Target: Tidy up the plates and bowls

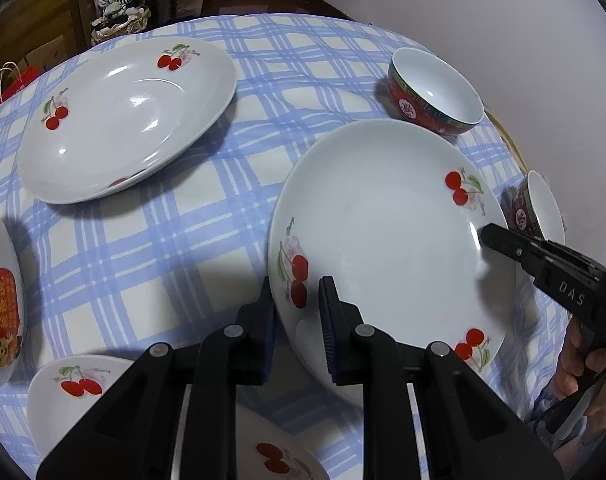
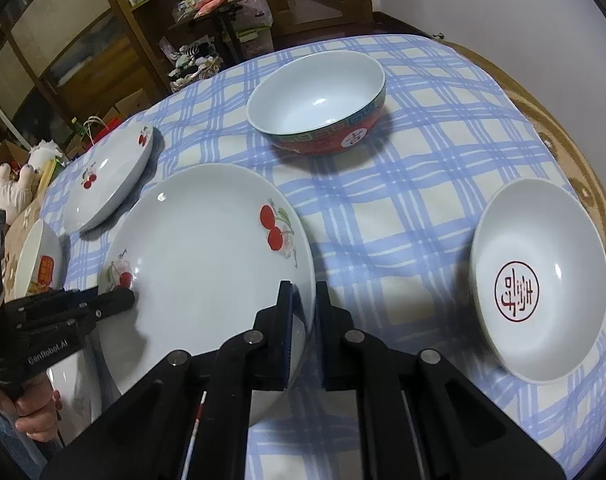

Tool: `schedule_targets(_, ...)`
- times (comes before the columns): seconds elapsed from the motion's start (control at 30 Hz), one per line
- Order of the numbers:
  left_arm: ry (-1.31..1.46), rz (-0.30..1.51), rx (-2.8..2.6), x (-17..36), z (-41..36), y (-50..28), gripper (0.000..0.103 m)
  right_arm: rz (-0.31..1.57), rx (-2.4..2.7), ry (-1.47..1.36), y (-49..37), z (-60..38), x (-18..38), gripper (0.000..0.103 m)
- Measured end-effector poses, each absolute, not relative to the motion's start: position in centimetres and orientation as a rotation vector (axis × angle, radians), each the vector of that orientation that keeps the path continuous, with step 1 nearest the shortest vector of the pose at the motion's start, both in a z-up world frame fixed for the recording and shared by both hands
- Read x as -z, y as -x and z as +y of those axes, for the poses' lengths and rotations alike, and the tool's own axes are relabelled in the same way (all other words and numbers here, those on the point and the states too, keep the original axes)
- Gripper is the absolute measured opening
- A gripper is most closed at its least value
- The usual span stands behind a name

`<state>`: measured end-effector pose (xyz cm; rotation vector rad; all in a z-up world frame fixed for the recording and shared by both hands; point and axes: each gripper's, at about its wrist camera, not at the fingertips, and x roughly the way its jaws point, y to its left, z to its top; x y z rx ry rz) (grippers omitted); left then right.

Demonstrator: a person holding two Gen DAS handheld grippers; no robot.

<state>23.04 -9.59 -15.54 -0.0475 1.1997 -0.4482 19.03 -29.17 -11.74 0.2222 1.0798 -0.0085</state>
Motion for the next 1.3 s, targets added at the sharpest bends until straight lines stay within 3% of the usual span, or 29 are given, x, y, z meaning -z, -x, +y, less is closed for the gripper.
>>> schedule_targets(0.73, 0.042, 1.153, 0.561, 11.5, -10.8, -18.9, 0.020, 1.019, 0.084, -0.234, -12.6, -30.3, 6.4, 0.009)
schedule_targets(1.3, -0.030, 1.190, 0.638, 12.6, -14.2, -15.9, 0.020, 1.084, 0.143, -0.212, -8.0, -32.3, 6.4, 0.009)
